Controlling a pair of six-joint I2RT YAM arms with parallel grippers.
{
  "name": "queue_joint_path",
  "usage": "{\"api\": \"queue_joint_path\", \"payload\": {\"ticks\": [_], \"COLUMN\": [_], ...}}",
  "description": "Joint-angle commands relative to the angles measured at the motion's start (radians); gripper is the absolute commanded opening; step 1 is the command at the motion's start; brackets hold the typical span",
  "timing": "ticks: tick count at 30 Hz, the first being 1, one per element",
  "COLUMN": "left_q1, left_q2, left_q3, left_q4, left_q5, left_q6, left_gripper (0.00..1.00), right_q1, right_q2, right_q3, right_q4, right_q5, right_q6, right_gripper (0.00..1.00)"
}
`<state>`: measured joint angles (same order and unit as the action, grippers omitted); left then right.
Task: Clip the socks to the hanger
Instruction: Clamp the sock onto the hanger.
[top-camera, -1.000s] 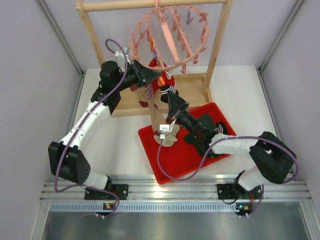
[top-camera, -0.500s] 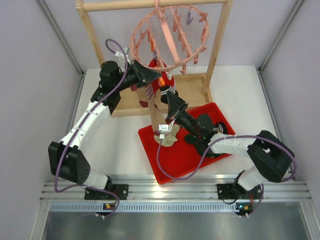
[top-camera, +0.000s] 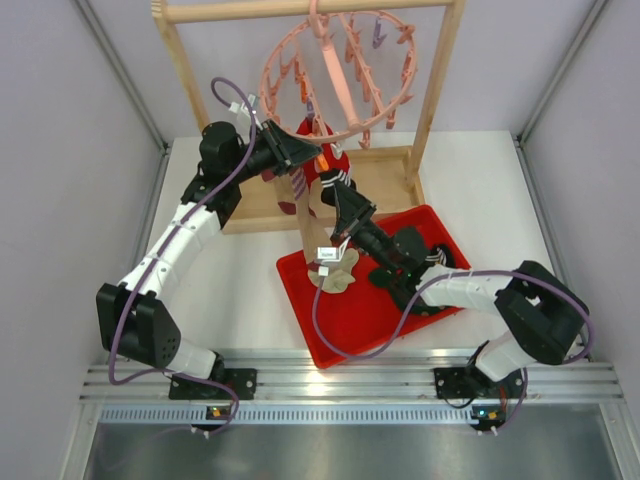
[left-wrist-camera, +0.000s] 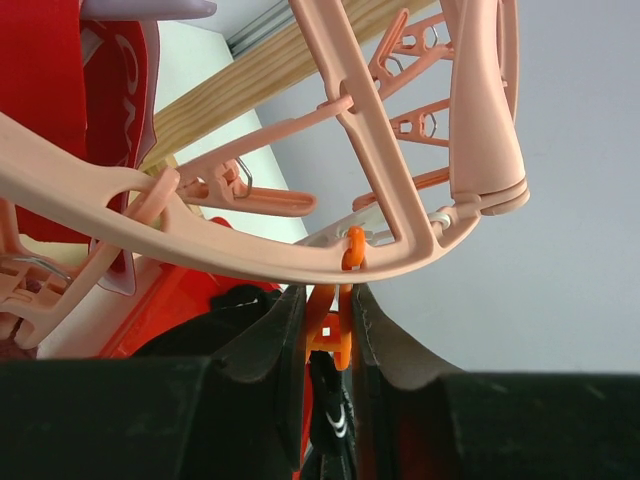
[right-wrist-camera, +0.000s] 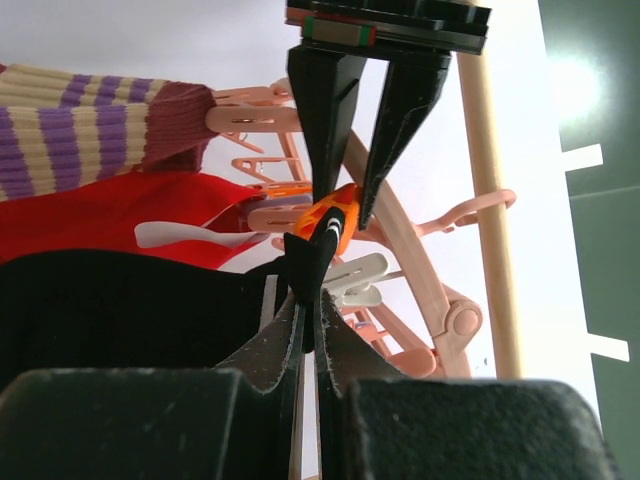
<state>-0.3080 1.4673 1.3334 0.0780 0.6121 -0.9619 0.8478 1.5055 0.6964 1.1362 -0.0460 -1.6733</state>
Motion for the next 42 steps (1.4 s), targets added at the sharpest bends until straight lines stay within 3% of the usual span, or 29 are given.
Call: {"api": "queue_joint_path", "payload": {"ticks": [1, 29, 32, 34, 37, 39, 40, 42], "left_q1": [-0.006, -0.016, -0.016, -0.014, -0.006, 0.003, 0.006, 0.014], "left_q2": [0.014, 0.025, 0.024, 0.021, 0.01, 0.008, 0.007, 0.011], "left_q3": [-0.023, -0.033, -0.036, -0.04, -0.048, -0.051, -0.051, -0.039], "left_q4": [-0.19, -0.182, -0.169, -0.133, -0.086, -0.025, -0.02, -0.012], "left_q5": [0.049, 0.097, 0.109, 0.126, 0.141, 0.14, 0.137, 0.13], "left_q6": [0.035, 0.014, 0.002, -0.012, -0.044, -0.078, -0.092, -0.098], "left_gripper": [0.0, 0.0, 0.12, 0.28, 0.42, 0.46, 0.54, 0.57], "right_q1": [-0.009, -0.021, -0.023, -0.021, -0.023, -0.021, -0.023, -0.023], "right_q2": [-0.014, 0.056, 0.059, 0.062, 0.067, 0.07, 0.071, 0.068], "right_q3": [0.054, 0.143, 0.137, 0.134, 0.133, 0.137, 0.135, 0.134], "right_q4": [0.046, 0.057, 0.056, 0.053, 0.053, 0.048, 0.046, 0.043], "right_q5": [0.009, 0.02, 0.017, 0.014, 0.014, 0.018, 0.018, 0.017], "right_q6": [0.015, -0.009, -0.016, -0.023, -0.025, -0.023, -0.025, -0.026], "right_gripper": [0.0, 0.0, 0.0, 0.0, 0.0, 0.0, 0.0, 0.0]}}
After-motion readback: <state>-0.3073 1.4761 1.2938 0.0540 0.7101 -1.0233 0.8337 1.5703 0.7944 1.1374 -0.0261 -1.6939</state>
